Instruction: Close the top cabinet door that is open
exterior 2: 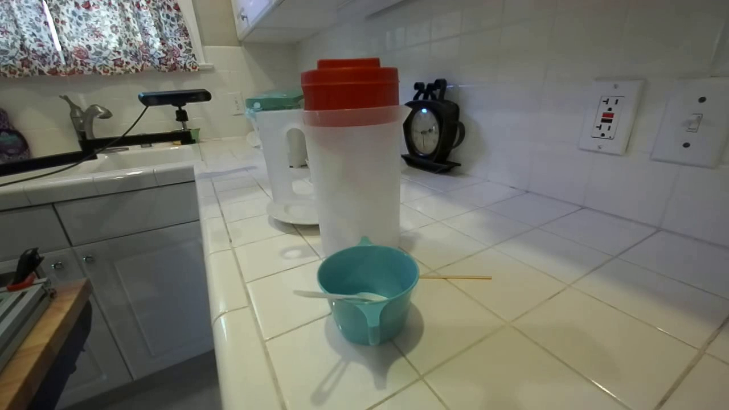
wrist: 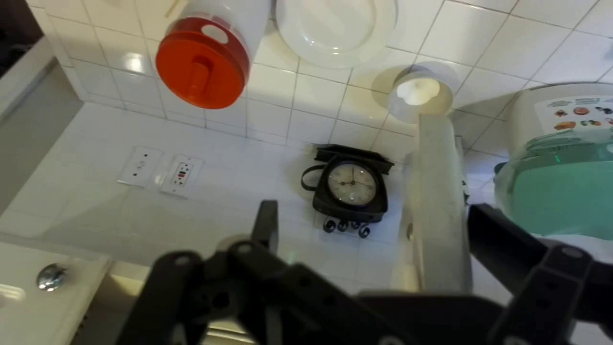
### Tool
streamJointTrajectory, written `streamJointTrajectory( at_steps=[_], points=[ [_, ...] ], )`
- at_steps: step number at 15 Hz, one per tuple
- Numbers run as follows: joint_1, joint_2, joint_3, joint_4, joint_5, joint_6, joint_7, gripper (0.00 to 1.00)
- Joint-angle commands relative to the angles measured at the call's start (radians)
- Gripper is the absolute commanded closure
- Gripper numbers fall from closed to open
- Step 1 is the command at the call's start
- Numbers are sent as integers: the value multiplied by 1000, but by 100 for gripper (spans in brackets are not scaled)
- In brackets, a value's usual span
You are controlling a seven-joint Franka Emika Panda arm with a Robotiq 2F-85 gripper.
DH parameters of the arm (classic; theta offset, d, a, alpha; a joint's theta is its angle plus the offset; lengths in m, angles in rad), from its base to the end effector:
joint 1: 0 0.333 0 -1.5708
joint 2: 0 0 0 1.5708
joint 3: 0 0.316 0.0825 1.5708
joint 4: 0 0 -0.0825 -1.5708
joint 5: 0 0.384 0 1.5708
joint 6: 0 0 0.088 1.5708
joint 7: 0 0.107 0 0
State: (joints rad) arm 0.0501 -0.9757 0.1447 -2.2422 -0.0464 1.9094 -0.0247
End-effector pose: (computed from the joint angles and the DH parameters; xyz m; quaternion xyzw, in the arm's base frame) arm 0.2546 0.0792 0.7356 0.9418 0.0930 0.3168 0.0631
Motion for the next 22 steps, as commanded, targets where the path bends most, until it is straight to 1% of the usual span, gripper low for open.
streamJointTrajectory(
  at_steps=[1, 6, 15, 22],
  points=[
    [-56, 39, -1, 29, -71, 38, 43, 0],
    [-112, 63, -6, 48, -141, 74, 68, 0],
    [-161, 110, -19, 84, -231, 131, 83, 0],
    [-181, 157, -36, 129, -280, 162, 84, 0]
  ],
)
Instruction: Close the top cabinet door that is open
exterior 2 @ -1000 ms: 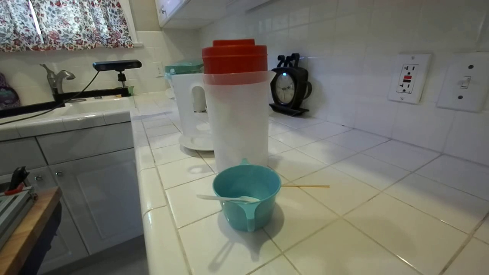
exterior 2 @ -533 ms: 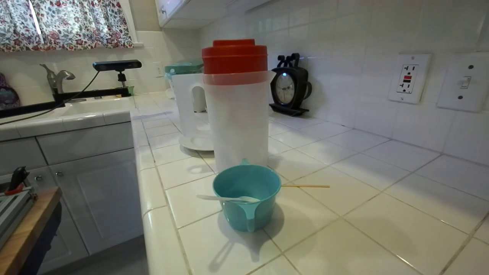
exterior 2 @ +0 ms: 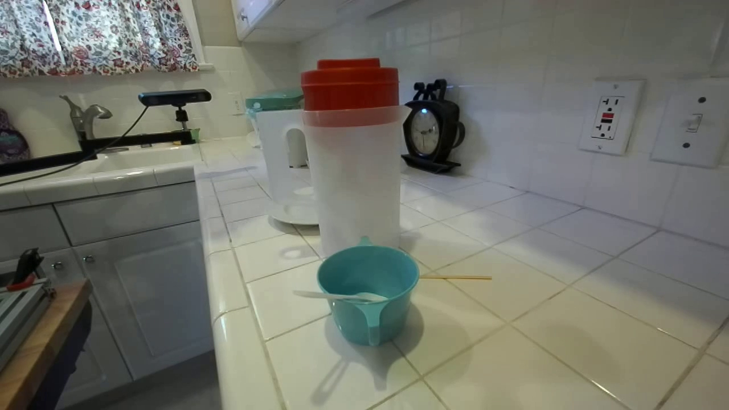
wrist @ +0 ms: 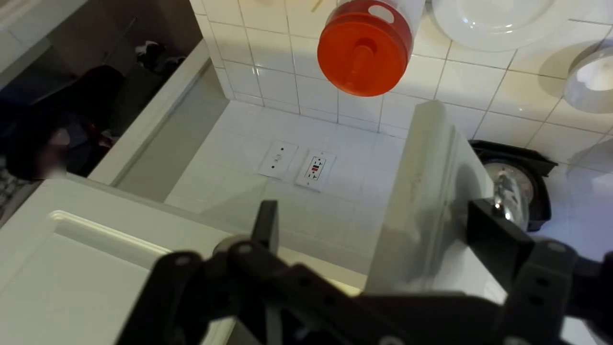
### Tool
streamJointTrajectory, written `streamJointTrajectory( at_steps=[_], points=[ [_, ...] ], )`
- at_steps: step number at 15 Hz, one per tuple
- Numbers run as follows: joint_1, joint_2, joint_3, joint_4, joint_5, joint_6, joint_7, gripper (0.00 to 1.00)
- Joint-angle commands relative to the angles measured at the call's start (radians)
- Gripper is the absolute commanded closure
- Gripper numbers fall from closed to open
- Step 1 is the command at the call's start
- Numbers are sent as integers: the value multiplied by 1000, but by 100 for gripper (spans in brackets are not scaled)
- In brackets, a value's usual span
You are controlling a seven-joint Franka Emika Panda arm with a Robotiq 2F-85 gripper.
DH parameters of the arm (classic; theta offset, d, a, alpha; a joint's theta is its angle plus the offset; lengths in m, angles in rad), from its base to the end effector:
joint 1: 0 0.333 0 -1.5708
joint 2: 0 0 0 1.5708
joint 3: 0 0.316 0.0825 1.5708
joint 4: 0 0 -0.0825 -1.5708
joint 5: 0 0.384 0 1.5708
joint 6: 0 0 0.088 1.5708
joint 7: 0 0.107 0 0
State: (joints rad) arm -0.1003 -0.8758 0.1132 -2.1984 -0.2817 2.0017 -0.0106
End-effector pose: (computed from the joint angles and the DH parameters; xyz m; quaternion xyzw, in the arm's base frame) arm 0.2989 0.0109 0.7463 0.9273 0.0194 0.3239 0.1864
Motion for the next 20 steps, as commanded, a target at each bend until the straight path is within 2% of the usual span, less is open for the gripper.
streamJointTrajectory(
  at_steps=[1, 3, 7, 11, 20],
  points=[
    [-34, 66, -6, 95, -49, 71, 70, 0],
    [-42, 84, -9, 113, -59, 82, 76, 0],
    [-92, 145, -8, 213, -77, 214, 131, 0],
    [-133, 205, 1, 269, -95, 276, 170, 0],
    [-191, 283, 8, 323, -152, 323, 246, 0]
  ],
)
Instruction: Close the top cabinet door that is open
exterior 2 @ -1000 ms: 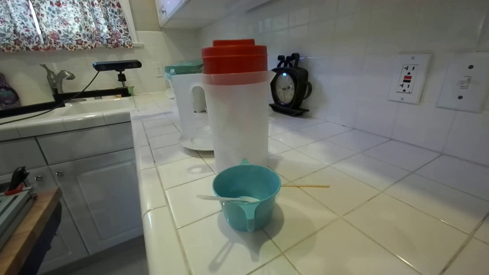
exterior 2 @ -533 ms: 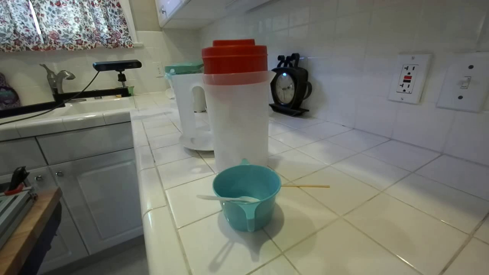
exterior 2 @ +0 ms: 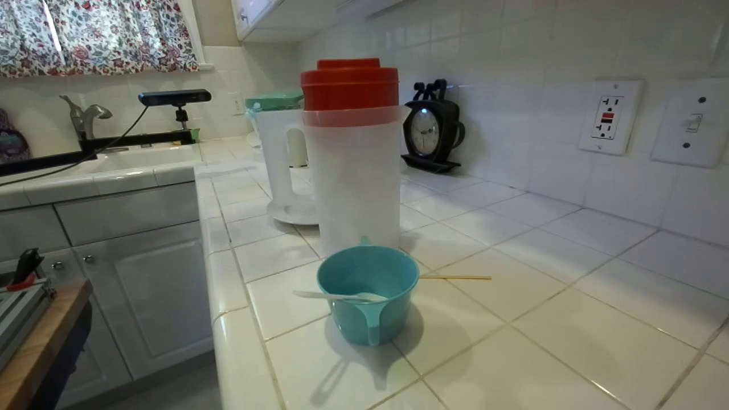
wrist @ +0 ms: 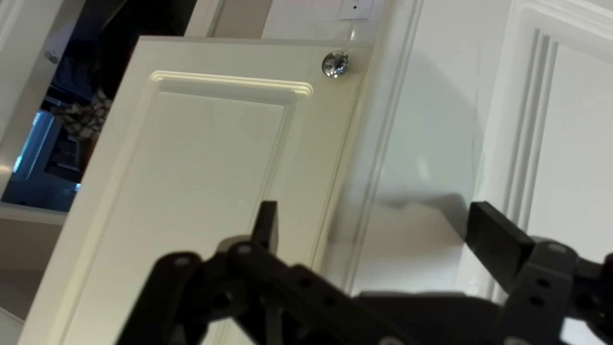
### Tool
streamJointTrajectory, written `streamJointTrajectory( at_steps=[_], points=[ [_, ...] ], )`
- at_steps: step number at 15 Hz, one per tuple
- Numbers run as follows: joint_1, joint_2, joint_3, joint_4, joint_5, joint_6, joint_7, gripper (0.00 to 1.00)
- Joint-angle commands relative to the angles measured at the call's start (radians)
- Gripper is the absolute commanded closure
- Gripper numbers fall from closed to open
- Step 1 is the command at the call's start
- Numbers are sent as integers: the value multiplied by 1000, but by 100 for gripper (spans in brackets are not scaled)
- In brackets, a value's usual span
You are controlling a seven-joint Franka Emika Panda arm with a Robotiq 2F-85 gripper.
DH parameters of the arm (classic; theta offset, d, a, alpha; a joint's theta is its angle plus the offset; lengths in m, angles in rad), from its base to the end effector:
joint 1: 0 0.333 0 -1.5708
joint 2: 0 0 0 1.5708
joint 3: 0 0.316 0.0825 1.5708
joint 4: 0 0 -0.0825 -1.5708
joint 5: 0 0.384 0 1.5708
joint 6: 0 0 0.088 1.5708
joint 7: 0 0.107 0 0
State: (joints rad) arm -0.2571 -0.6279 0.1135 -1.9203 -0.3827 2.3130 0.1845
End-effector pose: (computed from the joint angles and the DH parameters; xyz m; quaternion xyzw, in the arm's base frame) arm 0.3655 -0.0339 0.8407 0.8482 -0.0890 0.4785 0.2088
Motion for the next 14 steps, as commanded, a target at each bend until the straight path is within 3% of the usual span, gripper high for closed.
streamJointTrajectory(
  at_steps=[1, 9, 14],
  points=[
    [-39, 43, 8, 47, -54, 15, 58, 0],
    [-97, 102, 10, 99, -141, 28, 131, 0],
    [-87, 143, -3, 124, -139, 30, 137, 0]
  ],
)
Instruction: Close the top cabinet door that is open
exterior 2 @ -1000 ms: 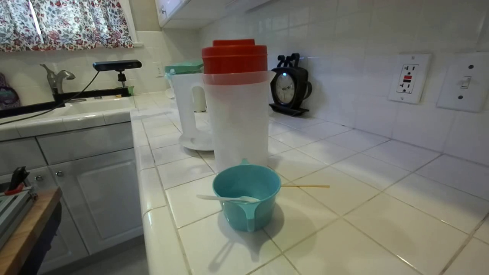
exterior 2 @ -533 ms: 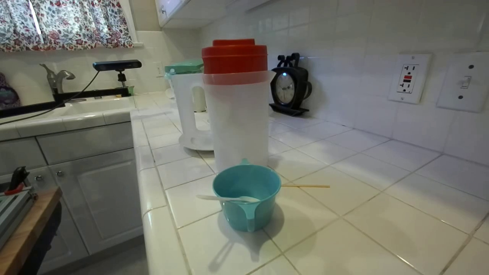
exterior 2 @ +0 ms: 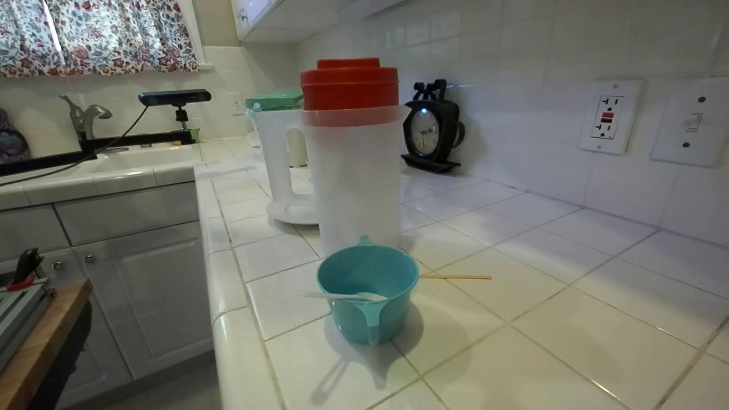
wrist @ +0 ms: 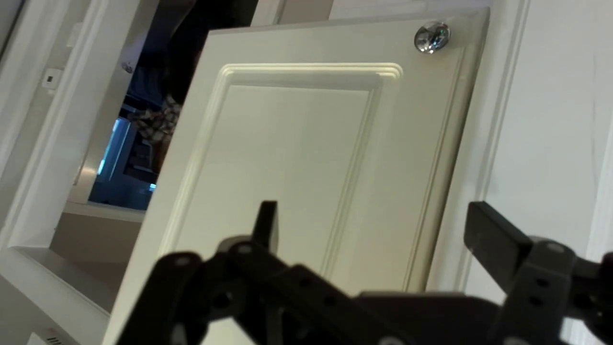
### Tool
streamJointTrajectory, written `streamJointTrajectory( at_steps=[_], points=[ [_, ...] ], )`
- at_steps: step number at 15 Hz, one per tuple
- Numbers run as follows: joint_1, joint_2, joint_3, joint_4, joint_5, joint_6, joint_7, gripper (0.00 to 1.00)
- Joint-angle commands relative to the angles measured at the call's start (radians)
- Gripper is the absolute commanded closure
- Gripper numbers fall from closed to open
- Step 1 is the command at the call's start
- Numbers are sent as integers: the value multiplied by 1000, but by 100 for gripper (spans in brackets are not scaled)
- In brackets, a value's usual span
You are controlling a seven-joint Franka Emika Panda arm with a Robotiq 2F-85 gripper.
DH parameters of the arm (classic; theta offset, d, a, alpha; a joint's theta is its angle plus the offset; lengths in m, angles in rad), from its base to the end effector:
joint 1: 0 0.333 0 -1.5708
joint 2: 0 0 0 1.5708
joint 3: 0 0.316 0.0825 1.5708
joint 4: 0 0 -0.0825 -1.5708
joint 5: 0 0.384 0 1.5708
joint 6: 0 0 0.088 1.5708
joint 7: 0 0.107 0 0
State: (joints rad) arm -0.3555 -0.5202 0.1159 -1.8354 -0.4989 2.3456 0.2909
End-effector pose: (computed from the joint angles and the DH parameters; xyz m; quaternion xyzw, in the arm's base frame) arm 0.3959 -0.0800 0.8457 0.8266 -0.1510 0.4789 0.2541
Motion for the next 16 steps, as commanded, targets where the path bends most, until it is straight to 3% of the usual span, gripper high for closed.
streamJointTrajectory(
  at_steps=[1, 5, 8, 12, 16],
  points=[
    [17, 43, -9, 41, -17, 0, 27, 0],
    [30, 66, -11, 47, -11, -1, 24, 0],
    [87, 49, -30, 36, 53, -69, -27, 0],
    [205, 3, -64, 29, 189, -260, -135, 0],
    [280, -32, -63, 21, 292, -508, -170, 0]
  ],
)
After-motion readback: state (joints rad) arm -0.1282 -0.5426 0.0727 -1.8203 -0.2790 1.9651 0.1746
